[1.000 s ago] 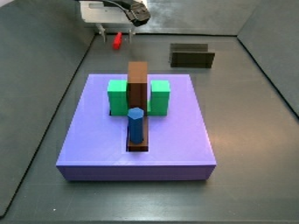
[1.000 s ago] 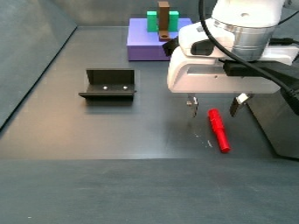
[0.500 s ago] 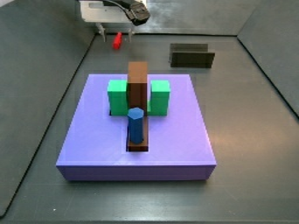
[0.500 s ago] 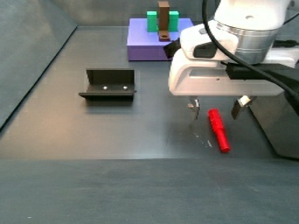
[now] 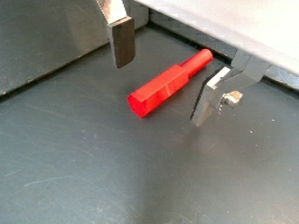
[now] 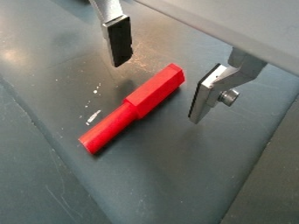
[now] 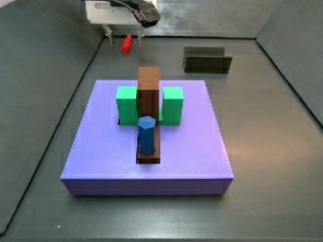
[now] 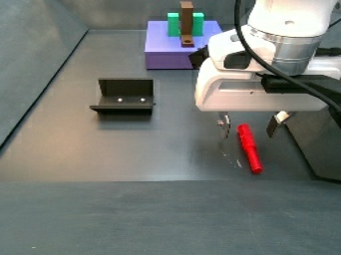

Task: Pick up the red object. Move up. Place the red object on the fixture. Regrasp the red object. Move to above the board. Insert the red object.
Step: Pick up the red object.

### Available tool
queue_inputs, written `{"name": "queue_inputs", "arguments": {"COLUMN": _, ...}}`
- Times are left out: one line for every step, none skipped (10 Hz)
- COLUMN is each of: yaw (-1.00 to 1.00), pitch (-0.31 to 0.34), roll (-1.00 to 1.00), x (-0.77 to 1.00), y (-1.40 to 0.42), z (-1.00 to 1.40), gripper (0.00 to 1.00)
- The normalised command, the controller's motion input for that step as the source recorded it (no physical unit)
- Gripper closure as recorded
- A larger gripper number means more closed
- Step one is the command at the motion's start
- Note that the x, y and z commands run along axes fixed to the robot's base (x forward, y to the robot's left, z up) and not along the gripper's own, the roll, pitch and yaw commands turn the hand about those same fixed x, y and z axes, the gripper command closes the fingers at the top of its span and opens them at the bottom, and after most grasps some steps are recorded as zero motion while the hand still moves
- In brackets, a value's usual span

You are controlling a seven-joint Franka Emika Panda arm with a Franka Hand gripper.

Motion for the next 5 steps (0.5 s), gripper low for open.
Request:
{"name": "queue_inputs", "arguments": {"yaw": -0.05, "pitch": -0.26, "roll": -0.11, "x": 0.0, "y": 0.0, "z": -0.46, "gripper": 0.0}}
{"name": "queue_inputs", "arguments": {"yaw": -0.04, "pitch": -0.273, "roll": -0.12, "x": 0.0, "y": 0.0, "z": -0.52, "gripper": 0.0}}
{"name": "queue_inputs", "arguments": {"yaw": -0.03, "pitch": -0.274, "roll": -0.13, "x": 0.0, "y": 0.0, "z": -0.53, "gripper": 0.0}}
{"name": "queue_inputs", "arguments": {"yaw": -0.03, "pitch": -0.276, "roll": -0.14, "x": 0.0, "y": 0.0, "z": -0.54, "gripper": 0.0}}
{"name": "queue_inputs", "arguments": {"yaw": -0.03, "pitch": -0.283, "roll": -0.15, "x": 0.0, "y": 0.0, "z": -0.56, "gripper": 0.0}}
